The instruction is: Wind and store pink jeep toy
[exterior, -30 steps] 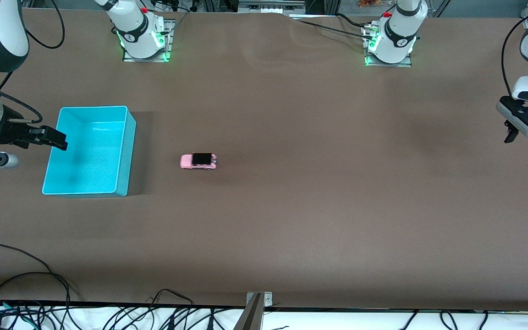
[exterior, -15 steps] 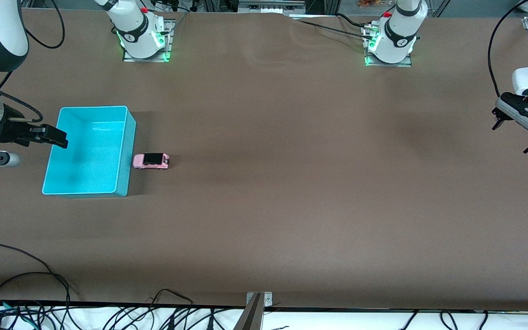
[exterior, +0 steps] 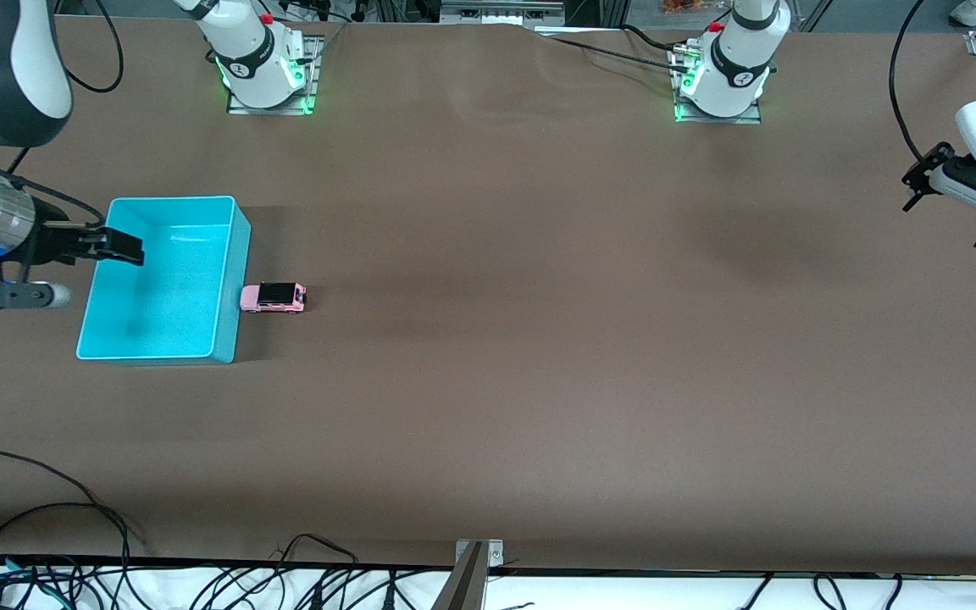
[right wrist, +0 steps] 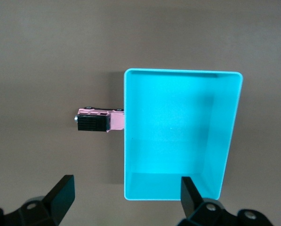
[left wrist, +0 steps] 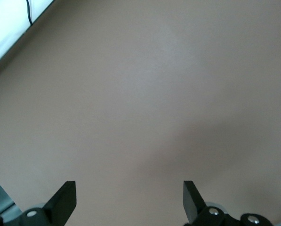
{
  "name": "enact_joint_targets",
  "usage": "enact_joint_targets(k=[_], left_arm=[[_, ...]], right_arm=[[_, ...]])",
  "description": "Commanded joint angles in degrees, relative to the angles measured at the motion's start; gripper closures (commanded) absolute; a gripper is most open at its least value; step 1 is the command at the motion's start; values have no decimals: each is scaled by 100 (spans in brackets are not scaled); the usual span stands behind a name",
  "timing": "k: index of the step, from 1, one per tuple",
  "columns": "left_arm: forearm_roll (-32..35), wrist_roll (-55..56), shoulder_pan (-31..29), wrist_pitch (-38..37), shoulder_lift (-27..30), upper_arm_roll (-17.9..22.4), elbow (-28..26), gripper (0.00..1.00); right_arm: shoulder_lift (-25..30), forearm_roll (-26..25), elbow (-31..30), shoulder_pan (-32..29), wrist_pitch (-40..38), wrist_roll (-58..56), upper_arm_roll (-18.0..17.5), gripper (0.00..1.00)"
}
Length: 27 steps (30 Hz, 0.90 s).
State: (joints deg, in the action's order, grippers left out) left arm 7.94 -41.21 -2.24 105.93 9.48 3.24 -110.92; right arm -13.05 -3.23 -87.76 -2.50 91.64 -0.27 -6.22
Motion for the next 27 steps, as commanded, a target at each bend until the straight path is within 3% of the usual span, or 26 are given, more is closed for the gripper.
enact_joint_targets(k=[1, 11, 20, 27], left_arm=[[-91, 797, 4, -932, -7, -271, 667, 0], [-108, 2573, 22, -2480, -25, -825, 1686, 0], [-64, 2582, 40, -2841, -25, -1193, 2223, 0], [-108, 2618, 22, -2814, -78, -1220, 2232, 0]], right_arm=[[-127, -37, 14, 136, -172, -675, -2, 0], [-619, -37, 14, 390, -234, -2230, -2, 0], [-963, -28, -179, 426, 29, -3892, -125, 0], [-954, -20, -794, 435, 635, -5051, -134, 0]])
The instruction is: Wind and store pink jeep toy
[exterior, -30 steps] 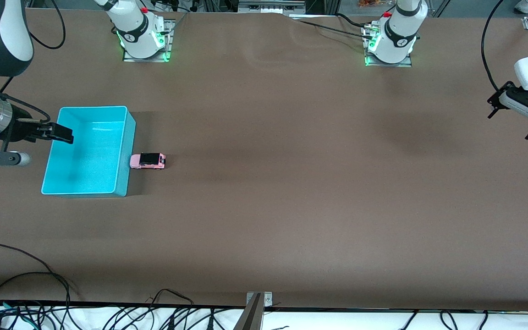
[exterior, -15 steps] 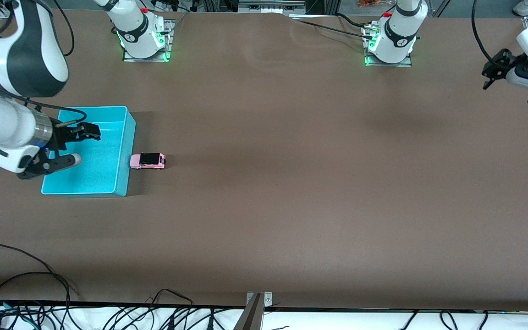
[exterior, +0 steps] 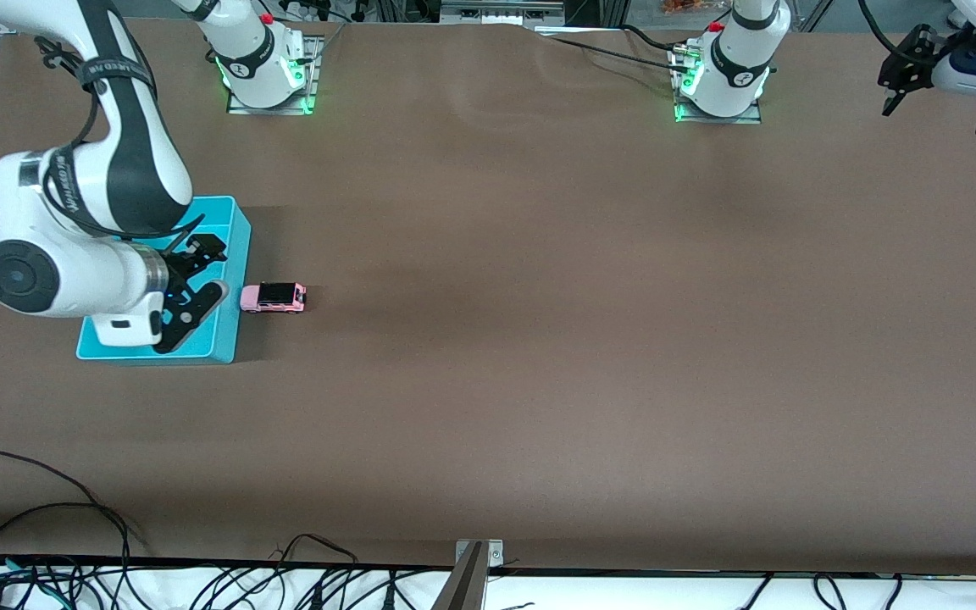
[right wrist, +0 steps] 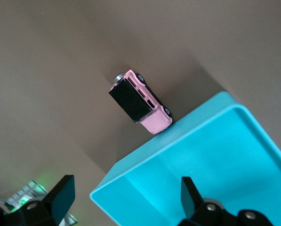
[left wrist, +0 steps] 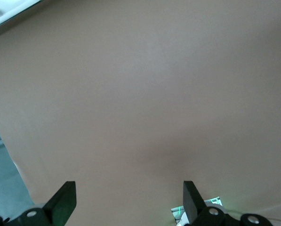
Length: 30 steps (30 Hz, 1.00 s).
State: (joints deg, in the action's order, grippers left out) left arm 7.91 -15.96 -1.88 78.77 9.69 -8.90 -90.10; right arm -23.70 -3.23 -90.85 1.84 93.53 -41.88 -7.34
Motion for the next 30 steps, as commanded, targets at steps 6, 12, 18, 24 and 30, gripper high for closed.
enact_joint_targets(k=[6, 12, 18, 24, 30], left_arm=[[-149, 93, -49, -99, -143, -24, 151, 0], [-1088, 163, -119, -99, -257, 326, 177, 0], [-1600, 199, -128, -99, -301, 750, 168, 0], [-1354, 190, -120, -99, -310, 697, 168, 0], [-968, 172, -76, -116, -336, 574, 168, 0]], right_arm=[[111, -2, -1153, -8, 1316, -1814, -75, 0], [120, -11, -1716, -8, 2001, -2078, -216, 0], [94, -2, -2208, -8, 2968, -2877, -224, 0], [41, -2, -2709, 1, 3865, -3318, -224, 0], [-38, -11, -2912, 1, 4226, -3432, -224, 0]])
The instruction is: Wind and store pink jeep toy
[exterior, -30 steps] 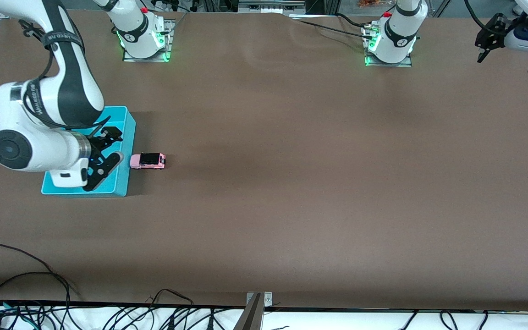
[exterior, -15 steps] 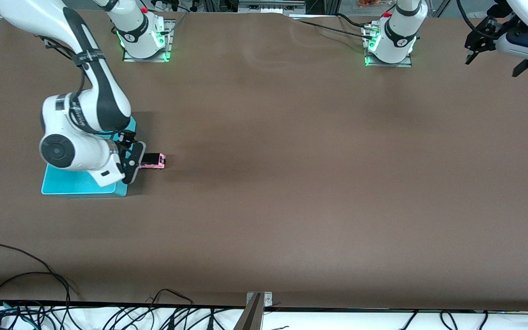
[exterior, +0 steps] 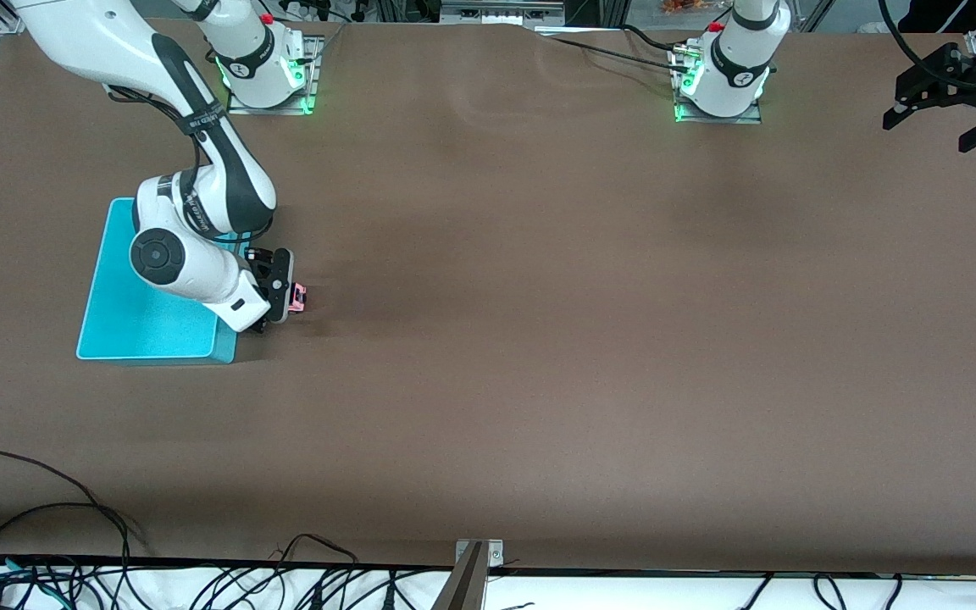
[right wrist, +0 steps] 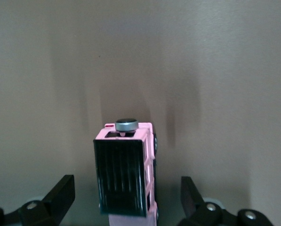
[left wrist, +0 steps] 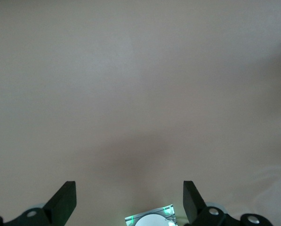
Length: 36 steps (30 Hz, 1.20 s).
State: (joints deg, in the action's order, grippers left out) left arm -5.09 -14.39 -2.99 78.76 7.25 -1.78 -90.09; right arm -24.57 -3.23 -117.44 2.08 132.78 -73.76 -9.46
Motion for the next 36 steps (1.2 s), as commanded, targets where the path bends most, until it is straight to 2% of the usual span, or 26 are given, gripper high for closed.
enact_joint_targets(k=[1, 6, 12, 15, 22, 23, 29, 36], left_arm=[[402, 15, 35, -115, -93, -191, 167, 0], [684, 76, 88, -133, -101, -428, 167, 0], [711, 646, 220, -159, -93, -428, 167, 0], [685, 972, 255, -168, -84, -428, 167, 0], [641, 1218, 290, -168, -84, -376, 176, 0], [641, 1280, 290, -186, -84, -376, 176, 0], [641, 1360, 290, -230, -84, -384, 176, 0], [641, 1315, 220, -230, -84, -393, 176, 0]], right_arm=[[40, -11, -262, -32, 310, -288, -12, 0], [23, -11, -270, -23, 345, -411, -12, 0], [-56, -37, -262, -23, 336, -516, -12, 20], [-65, -81, -262, -23, 336, -631, -4, 36], [-30, -81, -200, -14, 275, -587, -4, 85], [-21, -81, -183, -14, 266, -570, -12, 89], [75, -55, 133, -5, 91, -491, -30, 92], [75, -38, 863, -5, -726, -113, -109, 92]])
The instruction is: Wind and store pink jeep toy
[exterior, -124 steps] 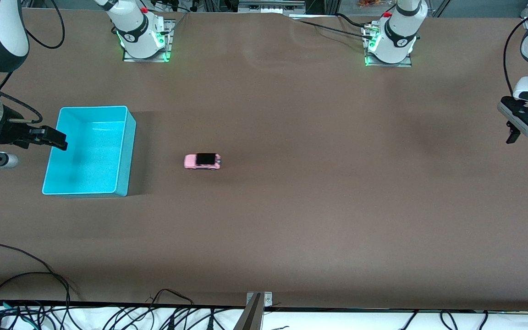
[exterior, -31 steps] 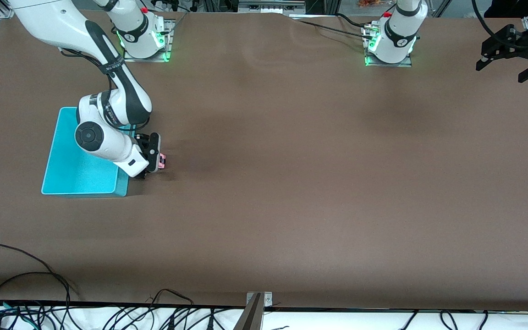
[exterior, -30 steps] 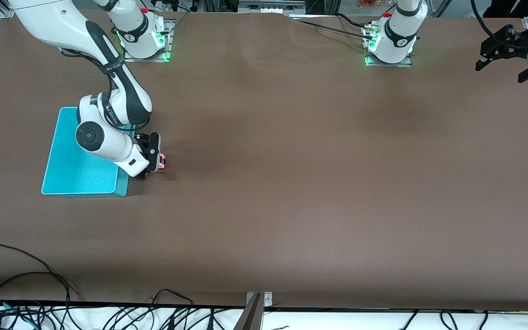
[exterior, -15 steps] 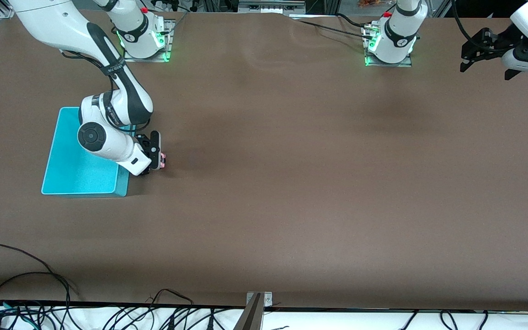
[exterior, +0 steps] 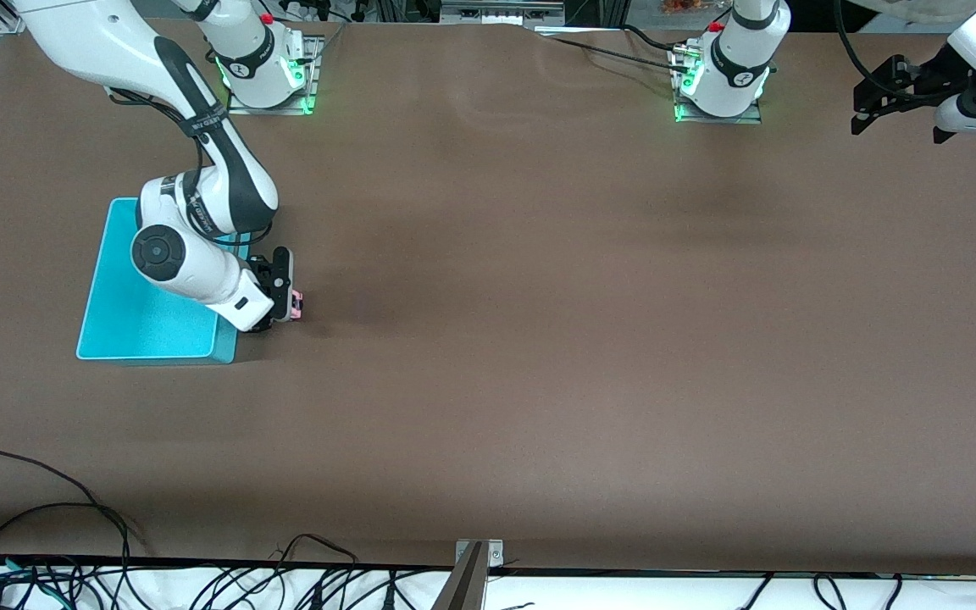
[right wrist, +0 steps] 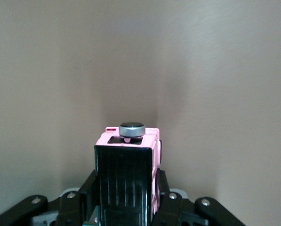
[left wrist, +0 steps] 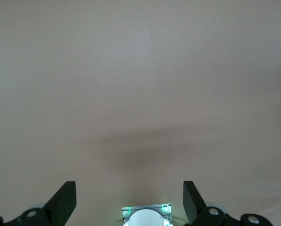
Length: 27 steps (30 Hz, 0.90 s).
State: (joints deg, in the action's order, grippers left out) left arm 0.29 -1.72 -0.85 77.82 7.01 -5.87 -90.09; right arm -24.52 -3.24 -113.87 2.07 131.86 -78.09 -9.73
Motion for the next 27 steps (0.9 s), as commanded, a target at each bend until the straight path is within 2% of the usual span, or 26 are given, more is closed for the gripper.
enact_joint_targets(k=[1, 8, 15, 17, 25, 27], left_arm=[[103, 49, -2, -135, -59, 16, 167, 0], [94, 40, -38, -135, -59, -1, 167, 0], [103, 22, 41, -135, -85, -1, 167, 0], [103, 31, 68, -135, -85, -1, 176, 0], [94, 14, 59, -135, -85, -1, 176, 0], [103, 14, 59, -135, -85, -1, 176, 0]], right_arm=[[70, -37, 602, -5, -731, 399, -91, 92], [70, -28, 1147, -5, -1241, 857, -240, 92], [140, -45, 1754, -58, -2242, 778, -188, 91], [237, -19, 1807, -67, -2559, 656, -57, 91], [676, 33, 1641, -172, -2947, -56, 410, 91], [738, 208, 1527, -268, -2982, -363, 489, 91]])
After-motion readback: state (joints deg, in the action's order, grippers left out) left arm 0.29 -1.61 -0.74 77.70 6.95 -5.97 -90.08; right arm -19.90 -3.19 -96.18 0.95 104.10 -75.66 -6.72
